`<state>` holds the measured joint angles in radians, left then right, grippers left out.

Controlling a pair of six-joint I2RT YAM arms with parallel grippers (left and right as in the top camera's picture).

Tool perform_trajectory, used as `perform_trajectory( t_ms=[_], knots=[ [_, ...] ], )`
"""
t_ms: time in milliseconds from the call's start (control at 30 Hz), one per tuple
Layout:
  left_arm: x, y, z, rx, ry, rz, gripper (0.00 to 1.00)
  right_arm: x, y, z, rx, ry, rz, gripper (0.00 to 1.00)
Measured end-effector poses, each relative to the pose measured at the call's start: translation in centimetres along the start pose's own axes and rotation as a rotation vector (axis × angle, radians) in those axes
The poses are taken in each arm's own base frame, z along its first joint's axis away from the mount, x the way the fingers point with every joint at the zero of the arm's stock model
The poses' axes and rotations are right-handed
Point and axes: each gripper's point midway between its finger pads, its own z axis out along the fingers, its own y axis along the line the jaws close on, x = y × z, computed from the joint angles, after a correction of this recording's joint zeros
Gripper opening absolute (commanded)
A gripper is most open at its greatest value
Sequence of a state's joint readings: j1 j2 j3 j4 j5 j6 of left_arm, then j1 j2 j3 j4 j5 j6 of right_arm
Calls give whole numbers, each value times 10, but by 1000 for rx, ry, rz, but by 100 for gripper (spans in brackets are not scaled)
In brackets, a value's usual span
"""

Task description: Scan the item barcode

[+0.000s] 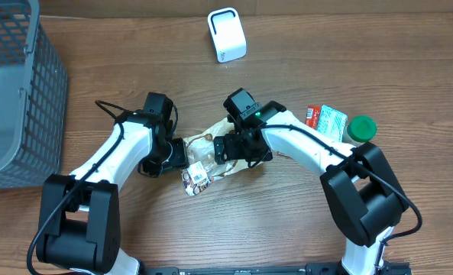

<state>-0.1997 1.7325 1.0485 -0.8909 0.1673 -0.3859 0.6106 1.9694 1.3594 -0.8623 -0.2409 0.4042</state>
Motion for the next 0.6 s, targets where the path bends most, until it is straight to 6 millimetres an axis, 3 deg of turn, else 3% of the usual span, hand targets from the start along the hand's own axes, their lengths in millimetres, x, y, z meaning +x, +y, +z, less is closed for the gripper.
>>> perform_trajectory(
  t_ms=[133,200,267,600],
  knots=[
    [-9,-1,-13,0,-14,-8,64,-16,0,-26,-28,-54,13,100],
    [-14,-4,-21,2,-25,-5,78,-25,0,-42,-42,-91,19,100],
    [-19,-8,-27,12,-42,6,84,-32,-2,-54,-52,-123,24,100],
    [-32,-23,-27,61,-96,38,75,-43,-3,-49,-65,-183,-66,100]
  ],
)
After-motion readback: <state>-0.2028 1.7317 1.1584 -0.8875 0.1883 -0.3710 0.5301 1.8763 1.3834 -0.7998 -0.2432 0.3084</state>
